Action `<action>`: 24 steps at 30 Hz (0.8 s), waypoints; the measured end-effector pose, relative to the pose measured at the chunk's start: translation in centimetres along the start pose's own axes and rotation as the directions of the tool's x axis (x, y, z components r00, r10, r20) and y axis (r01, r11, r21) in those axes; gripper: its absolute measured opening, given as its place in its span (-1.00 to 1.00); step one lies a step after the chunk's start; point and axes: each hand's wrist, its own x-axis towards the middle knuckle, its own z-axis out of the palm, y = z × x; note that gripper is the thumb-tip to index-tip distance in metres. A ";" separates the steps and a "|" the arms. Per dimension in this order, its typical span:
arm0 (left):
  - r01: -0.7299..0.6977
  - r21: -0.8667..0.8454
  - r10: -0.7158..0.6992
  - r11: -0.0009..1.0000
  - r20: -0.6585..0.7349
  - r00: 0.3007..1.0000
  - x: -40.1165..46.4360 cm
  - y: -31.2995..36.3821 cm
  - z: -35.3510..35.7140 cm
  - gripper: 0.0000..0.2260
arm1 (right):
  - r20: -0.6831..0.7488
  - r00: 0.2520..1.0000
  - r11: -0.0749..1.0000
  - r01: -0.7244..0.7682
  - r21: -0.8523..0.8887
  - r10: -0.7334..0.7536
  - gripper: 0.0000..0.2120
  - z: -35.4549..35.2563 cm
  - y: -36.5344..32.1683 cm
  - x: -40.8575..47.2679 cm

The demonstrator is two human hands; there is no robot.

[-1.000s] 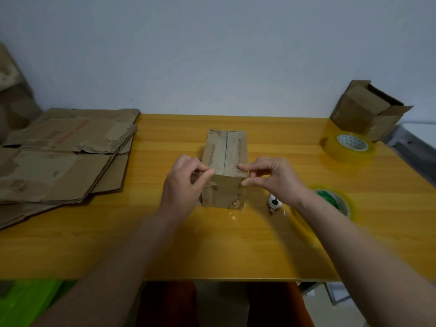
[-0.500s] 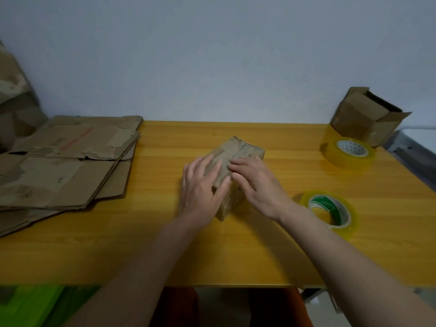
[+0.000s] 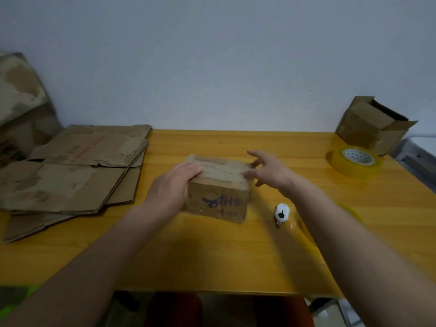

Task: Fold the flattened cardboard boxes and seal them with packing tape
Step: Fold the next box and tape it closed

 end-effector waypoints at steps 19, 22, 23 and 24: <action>-0.315 0.112 0.316 0.943 0.001 0.949 0.5 6.4 3.5 -0.50 | -0.367 0.928 0.998 0.053 -0.019 -0.056 -0.88 -3.3 6.4 -6.4; -0.333 -0.025 0.315 0.943 -0.264 0.912 -0.9 8.4 4.5 -0.56 | -0.434 0.899 0.992 0.001 -0.130 -0.058 -0.80 -5.3 8.6 -8.6; -0.387 -0.100 0.342 0.917 -0.303 0.889 -1.6 9.5 5.2 -0.57 | -0.440 0.897 0.986 -0.027 -0.167 -0.050 -0.79 -5.6 9.2 -9.3; -0.417 -0.177 0.360 0.892 -0.281 0.889 -2.3 10.8 5.9 -0.57 | -0.446 0.894 0.978 -0.047 -0.205 -0.050 -0.80 -5.7 10.0 -10.0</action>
